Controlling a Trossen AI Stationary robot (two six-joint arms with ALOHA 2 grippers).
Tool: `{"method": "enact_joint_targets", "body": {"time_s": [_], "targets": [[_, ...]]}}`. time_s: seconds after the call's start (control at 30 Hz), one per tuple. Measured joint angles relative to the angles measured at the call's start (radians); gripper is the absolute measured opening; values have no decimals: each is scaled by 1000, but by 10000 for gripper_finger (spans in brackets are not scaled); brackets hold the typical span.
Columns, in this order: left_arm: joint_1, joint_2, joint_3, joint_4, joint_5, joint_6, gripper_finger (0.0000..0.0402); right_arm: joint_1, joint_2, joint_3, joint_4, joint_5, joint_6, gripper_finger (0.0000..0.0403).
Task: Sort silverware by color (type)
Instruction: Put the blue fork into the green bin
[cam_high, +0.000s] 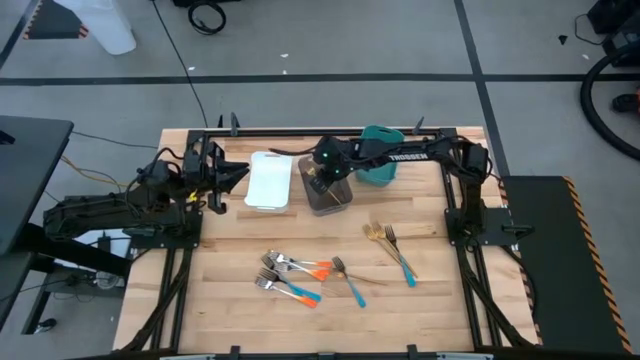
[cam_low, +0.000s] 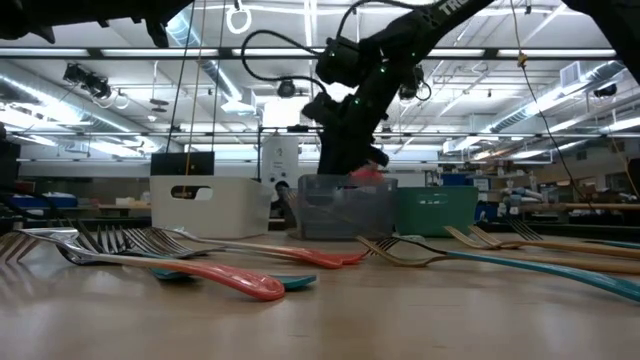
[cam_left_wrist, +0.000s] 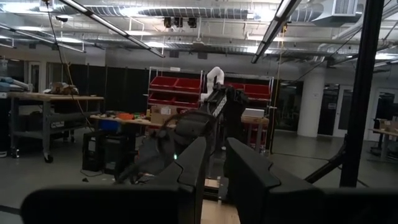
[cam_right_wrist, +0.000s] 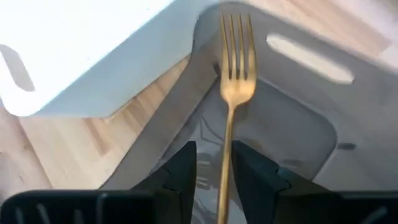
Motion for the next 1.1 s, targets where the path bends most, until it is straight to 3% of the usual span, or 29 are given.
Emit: {"method": "enact_joint_targets", "body": {"time_s": [0.27, 0.53, 1.1], "targets": [[0, 0, 0, -10, 0, 0, 70, 12, -1, 150, -225, -1, -61, 110], [0, 0, 0, -13, 0, 43, 70, 126, -1, 235, -429, -1, -80, 110], [1, 0, 0, -7, -22, 54, 70, 361, -1, 255, -713, 48, -17, 110]]}}
